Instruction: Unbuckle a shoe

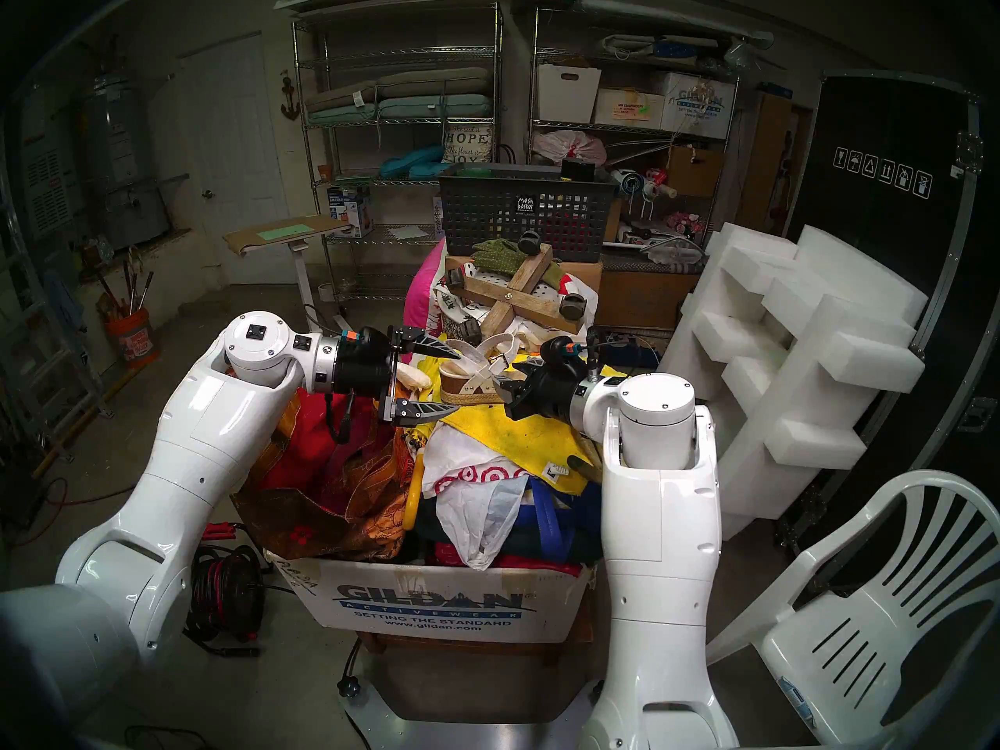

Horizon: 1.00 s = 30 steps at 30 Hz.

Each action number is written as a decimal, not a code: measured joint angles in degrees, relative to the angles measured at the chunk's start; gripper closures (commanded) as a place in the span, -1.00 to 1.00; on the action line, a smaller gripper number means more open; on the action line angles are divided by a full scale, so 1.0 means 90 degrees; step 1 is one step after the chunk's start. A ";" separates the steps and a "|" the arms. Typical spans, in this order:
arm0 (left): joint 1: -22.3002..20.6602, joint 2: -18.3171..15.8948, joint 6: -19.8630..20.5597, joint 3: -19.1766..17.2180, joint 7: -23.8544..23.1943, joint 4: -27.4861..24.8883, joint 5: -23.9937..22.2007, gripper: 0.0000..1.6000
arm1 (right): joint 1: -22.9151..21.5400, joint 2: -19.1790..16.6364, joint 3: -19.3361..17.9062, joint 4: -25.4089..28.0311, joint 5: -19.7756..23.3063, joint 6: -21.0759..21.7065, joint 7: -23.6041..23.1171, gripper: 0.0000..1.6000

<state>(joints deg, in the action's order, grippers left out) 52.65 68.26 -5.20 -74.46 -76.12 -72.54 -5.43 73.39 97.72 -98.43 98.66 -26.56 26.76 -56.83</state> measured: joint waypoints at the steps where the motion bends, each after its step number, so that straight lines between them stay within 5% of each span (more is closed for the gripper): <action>1: 0.0000 0.0000 0.0000 0.0000 0.0000 0.0000 0.0000 -1.00 | 0.0000 0.0005 0.0000 0.0010 -0.0001 0.0000 0.0021 -0.29; 8: 0.0000 0.0000 0.0000 0.0000 0.0000 0.0000 0.0000 -1.00 | 0.0003 0.0024 0.0003 0.0047 -0.0002 0.0004 0.0146 0.04; 30: 0.0000 0.0001 0.0000 -0.0001 0.0000 0.0000 0.0000 -1.00 | 0.0006 0.0049 0.0008 0.0046 0.0028 -0.0033 0.0250 0.00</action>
<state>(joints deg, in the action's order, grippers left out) 52.65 68.26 -5.20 -74.47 -76.12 -72.54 -5.42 73.44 98.16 -98.35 99.07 -26.31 26.46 -54.59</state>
